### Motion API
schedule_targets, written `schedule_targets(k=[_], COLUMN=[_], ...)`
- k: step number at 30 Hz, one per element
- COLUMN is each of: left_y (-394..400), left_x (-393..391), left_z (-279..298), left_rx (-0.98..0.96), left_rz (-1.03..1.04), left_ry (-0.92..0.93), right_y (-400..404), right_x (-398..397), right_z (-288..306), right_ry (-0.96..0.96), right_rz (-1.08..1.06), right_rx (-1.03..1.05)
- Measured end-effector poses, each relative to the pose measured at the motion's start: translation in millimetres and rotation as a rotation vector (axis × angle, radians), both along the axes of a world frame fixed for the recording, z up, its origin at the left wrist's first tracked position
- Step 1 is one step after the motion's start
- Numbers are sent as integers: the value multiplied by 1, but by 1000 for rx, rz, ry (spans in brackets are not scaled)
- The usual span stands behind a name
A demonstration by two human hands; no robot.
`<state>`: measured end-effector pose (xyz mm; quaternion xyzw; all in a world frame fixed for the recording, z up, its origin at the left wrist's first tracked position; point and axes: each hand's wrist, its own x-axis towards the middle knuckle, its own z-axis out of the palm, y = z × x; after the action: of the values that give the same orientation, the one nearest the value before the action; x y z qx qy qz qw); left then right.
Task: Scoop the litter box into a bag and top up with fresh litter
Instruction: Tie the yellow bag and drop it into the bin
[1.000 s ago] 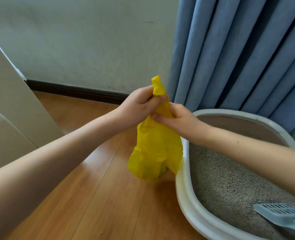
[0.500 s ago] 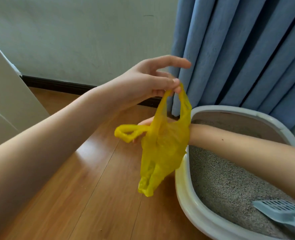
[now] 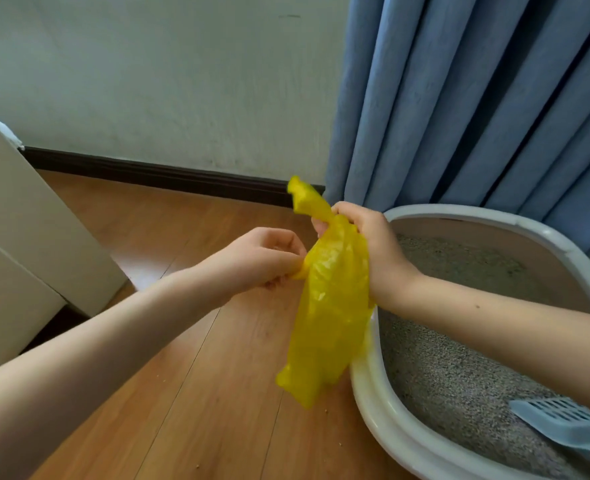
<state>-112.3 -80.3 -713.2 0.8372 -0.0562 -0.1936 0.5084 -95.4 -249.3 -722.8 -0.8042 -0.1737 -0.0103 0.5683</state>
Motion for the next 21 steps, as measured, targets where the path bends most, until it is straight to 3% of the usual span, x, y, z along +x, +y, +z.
schedule_targets(k=[3,7,11,15,18,21], left_y=[1,-8,-34,-42,-47,-52], left_x=[-1,-13,-27,-37,-48,-59], left_z=[5,6,11,46,109,194], left_rx=[50,-248,-351,-185,-70,-28], left_rz=[-27,40,290,413,534,492], left_ry=[-210,-61,-192,-397,-463,-505], right_y=[-2,4,15,18,16,9], right_x=[-3,-4,-15,-26,-39,-53], right_z=[-1,2,23,70,134,221], right_ry=[-110,-165,-157,-115,-40,46], right_rz=[-12,-84,-119,-205,-226,-187], right_rx=[-145,-173,-210,-239,-232,-196])
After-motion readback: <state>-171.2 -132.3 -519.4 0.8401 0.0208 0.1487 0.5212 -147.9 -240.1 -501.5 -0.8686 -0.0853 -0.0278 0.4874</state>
